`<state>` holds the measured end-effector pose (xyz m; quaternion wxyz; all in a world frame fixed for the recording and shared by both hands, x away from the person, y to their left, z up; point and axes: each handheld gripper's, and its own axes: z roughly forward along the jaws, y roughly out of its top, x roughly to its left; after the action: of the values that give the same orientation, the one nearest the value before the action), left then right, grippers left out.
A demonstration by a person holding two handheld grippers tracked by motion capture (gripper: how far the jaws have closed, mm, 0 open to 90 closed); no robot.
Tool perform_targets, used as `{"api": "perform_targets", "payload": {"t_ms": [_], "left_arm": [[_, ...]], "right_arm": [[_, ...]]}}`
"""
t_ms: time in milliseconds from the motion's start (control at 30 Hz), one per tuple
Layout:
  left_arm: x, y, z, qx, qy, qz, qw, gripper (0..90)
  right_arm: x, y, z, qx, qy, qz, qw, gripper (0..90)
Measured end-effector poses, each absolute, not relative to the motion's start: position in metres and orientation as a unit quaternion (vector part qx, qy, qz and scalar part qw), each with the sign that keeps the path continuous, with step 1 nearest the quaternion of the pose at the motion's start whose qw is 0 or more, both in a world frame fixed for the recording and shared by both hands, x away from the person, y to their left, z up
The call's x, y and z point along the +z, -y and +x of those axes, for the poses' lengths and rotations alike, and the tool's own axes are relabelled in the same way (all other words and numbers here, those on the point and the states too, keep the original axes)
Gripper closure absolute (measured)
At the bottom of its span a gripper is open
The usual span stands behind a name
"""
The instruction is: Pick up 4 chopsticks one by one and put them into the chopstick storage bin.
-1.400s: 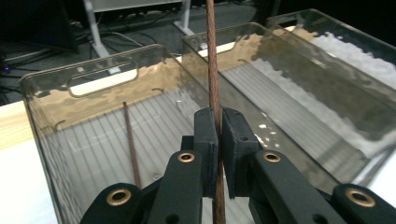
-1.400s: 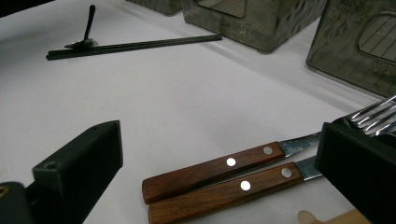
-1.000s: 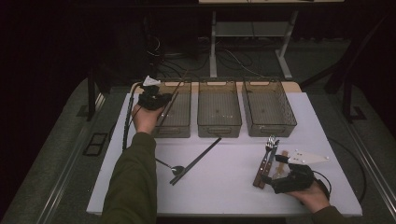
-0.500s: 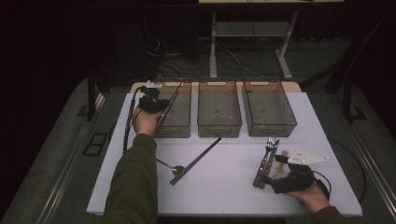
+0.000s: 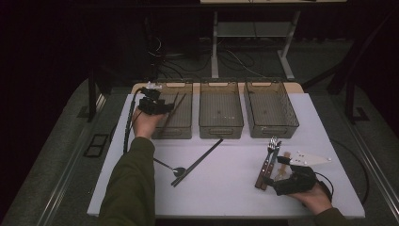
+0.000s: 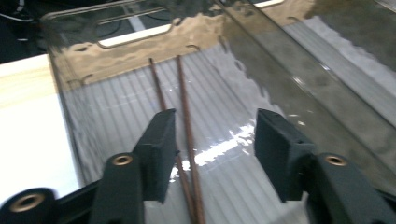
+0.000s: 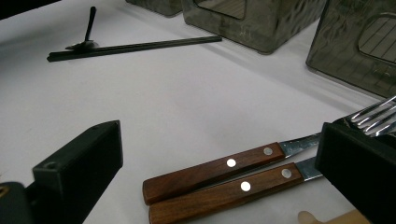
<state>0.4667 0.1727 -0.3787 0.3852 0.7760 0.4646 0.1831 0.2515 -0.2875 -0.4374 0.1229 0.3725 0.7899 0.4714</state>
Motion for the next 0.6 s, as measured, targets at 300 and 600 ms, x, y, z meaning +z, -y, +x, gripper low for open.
{"api": "perform_targets", "payload": {"t_ms": [300,600], "left_arm": [[-0.373,-0.171,0.439,0.177,-0.438,0.786,0.399,35.8],[-0.374,-0.166,0.407,0.166,-0.406,0.798,0.413,27.5]], "right_arm": [[-0.438,0.288,0.252,0.471,-0.79,0.373,0.125,0.6],[-0.438,0.288,0.251,0.471,-0.789,0.373,0.127,0.6]]}}
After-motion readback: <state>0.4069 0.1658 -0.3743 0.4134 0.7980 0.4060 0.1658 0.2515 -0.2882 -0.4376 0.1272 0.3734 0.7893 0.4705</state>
